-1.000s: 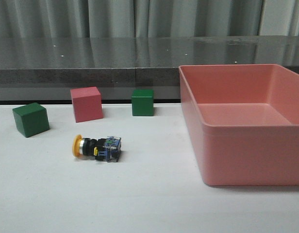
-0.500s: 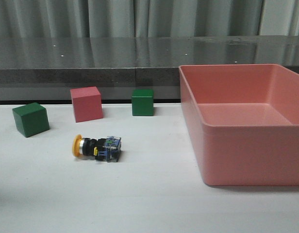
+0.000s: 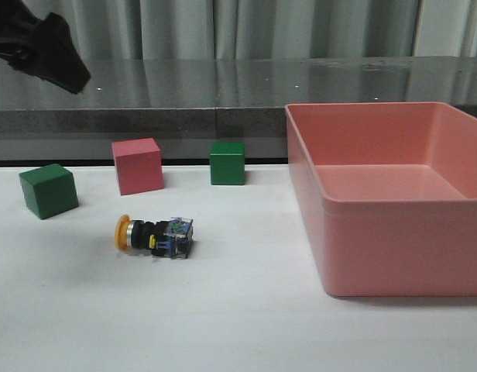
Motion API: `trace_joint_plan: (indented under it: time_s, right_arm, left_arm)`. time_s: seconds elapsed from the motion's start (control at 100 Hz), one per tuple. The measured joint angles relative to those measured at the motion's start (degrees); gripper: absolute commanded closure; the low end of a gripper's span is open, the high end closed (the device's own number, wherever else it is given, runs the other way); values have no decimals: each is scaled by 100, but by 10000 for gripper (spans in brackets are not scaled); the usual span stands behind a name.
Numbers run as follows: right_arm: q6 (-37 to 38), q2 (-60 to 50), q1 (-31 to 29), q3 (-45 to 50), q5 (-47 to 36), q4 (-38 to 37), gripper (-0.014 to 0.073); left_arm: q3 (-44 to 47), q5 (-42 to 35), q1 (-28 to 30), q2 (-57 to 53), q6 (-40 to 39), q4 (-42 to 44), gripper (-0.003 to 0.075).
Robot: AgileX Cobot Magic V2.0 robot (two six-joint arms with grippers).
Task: Place and stand button with both arms
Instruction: 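Move the left gripper down toward the lying button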
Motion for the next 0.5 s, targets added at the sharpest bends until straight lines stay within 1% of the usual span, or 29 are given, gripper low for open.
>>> trace_joint_plan:
  time_s: [0.05, 0.09, 0.1, 0.11, 0.12, 0.16, 0.23, 0.3, 0.4, 0.5]
  right_arm:
    - [11, 0, 0, 0, 24, 0, 669]
    - [11, 0, 0, 0, 24, 0, 669]
    - [11, 0, 0, 0, 36, 0, 669]
    - [11, 0, 0, 0, 36, 0, 669]
    - [11, 0, 0, 0, 36, 0, 669]
    - [11, 0, 0, 0, 36, 0, 669]
    - [11, 0, 0, 0, 58, 0, 669]
    - [11, 0, 0, 0, 70, 0, 669]
    - [11, 0, 0, 0, 70, 0, 669]
    - [11, 0, 0, 0, 70, 0, 669]
  left_arm:
    - [-156, 473, 72, 156, 1024, -905, 50]
    - [-247, 911, 159, 241, 1892, -1426, 50]
    - [-279, 986, 174, 273, 1892, -1616, 50]
    - [-295, 1136, 207, 289, 2304, -1703, 50]
    - [-323, 1210, 224, 320, 2441, -1870, 50]
    - [-384, 1654, 331, 394, 3195, -2226, 50]
    - [-447, 2299, 510, 520, 4194, -2677, 50]
    - [-460, 2790, 683, 626, 4944, -2919, 50]
    - [-484, 3325, 880, 835, 5650, -3226, 50]
    - [-493, 3498, 970, 1088, 5950, -3347, 50]
